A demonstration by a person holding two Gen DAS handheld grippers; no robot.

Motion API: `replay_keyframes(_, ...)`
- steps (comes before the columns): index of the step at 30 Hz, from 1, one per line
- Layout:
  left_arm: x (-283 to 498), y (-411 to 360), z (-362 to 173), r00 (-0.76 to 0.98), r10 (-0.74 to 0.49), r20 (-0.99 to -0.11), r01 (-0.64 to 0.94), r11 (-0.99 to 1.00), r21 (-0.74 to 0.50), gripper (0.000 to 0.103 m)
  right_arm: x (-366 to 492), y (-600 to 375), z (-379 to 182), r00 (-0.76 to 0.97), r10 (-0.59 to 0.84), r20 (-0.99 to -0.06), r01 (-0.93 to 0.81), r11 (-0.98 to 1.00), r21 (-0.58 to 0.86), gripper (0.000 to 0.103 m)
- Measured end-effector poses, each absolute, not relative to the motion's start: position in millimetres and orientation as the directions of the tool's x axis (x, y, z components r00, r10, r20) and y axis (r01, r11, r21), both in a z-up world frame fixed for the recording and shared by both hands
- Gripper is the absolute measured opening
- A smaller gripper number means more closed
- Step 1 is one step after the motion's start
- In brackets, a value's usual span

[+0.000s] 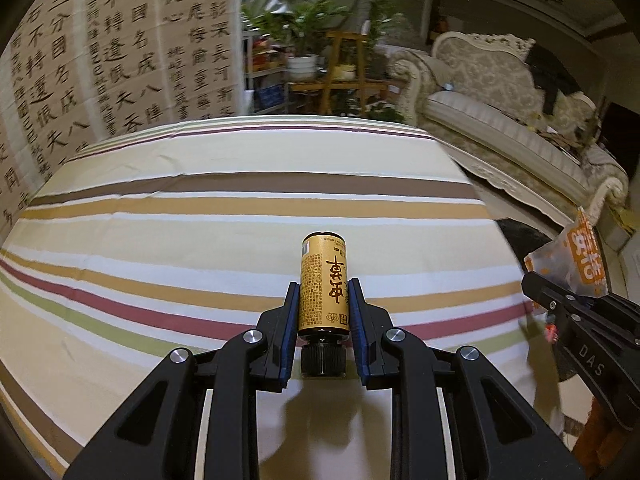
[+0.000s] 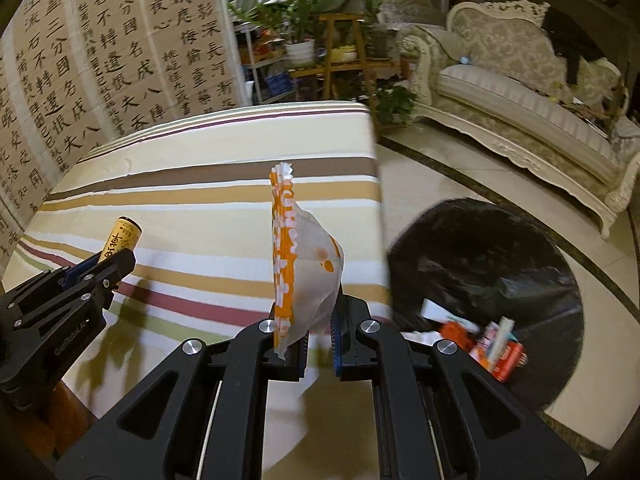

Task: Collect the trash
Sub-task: 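Carry the gold bottle over the bin while the right gripper carries the bag there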

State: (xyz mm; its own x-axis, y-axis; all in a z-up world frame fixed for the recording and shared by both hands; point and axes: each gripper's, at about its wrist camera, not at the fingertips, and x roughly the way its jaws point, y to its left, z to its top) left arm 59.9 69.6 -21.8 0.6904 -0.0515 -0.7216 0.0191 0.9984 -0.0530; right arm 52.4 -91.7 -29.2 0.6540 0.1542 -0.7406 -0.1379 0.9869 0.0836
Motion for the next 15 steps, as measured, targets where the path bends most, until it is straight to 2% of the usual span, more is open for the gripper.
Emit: replay_keyframes(15, 52.7, -14.9, -23.3, 0.681, -0.161, -0.715, 0.201, 0.979, -0.028, 0.025, 30.4, -183.3, -37.0, 0.683, 0.031, -0.729, 0.039, 0.996, 0.079, 0.009)
